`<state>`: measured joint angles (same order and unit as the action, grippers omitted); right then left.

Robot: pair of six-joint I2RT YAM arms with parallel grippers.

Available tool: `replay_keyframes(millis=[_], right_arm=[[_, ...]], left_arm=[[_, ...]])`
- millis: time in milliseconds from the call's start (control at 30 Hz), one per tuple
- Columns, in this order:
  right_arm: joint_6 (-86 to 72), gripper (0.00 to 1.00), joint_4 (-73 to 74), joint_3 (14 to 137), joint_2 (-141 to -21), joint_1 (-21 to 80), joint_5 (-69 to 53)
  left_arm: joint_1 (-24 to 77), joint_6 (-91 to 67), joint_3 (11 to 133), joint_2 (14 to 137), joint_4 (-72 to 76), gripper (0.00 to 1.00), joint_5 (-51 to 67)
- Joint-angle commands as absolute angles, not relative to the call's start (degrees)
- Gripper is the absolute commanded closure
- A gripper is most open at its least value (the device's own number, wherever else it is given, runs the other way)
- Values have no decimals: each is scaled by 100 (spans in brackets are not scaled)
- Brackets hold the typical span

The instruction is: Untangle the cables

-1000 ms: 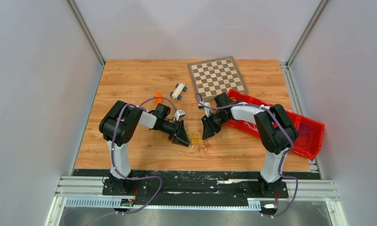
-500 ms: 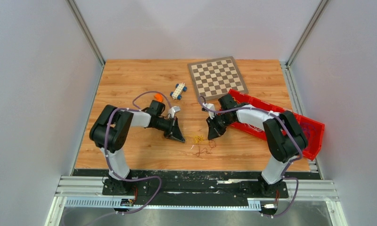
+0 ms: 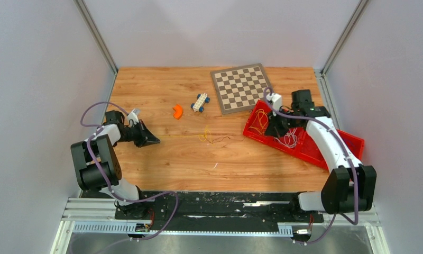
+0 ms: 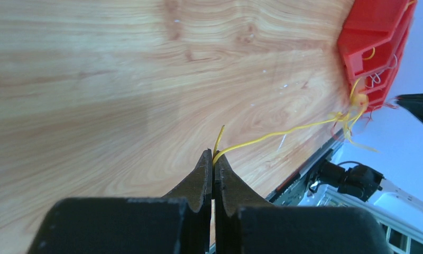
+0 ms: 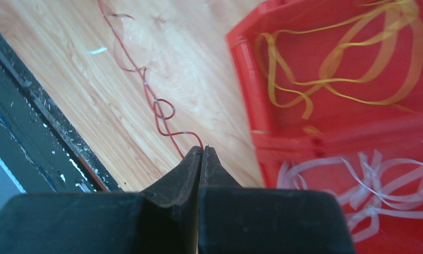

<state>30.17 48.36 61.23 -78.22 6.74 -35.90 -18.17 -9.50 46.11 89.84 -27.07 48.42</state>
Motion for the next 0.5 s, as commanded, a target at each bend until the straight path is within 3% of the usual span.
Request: replay_keyframes(millis=[0,467], right_arm=[[3492,100,5676,7121,-7302,-186,-3705],[4206,100,6875,9256,-7145,-2519,-4273]], left_arm=[[-2288,-334,4580,8873,-3037,100,4357],[-2864,-87,4606,9284,-2998,100,4032]])
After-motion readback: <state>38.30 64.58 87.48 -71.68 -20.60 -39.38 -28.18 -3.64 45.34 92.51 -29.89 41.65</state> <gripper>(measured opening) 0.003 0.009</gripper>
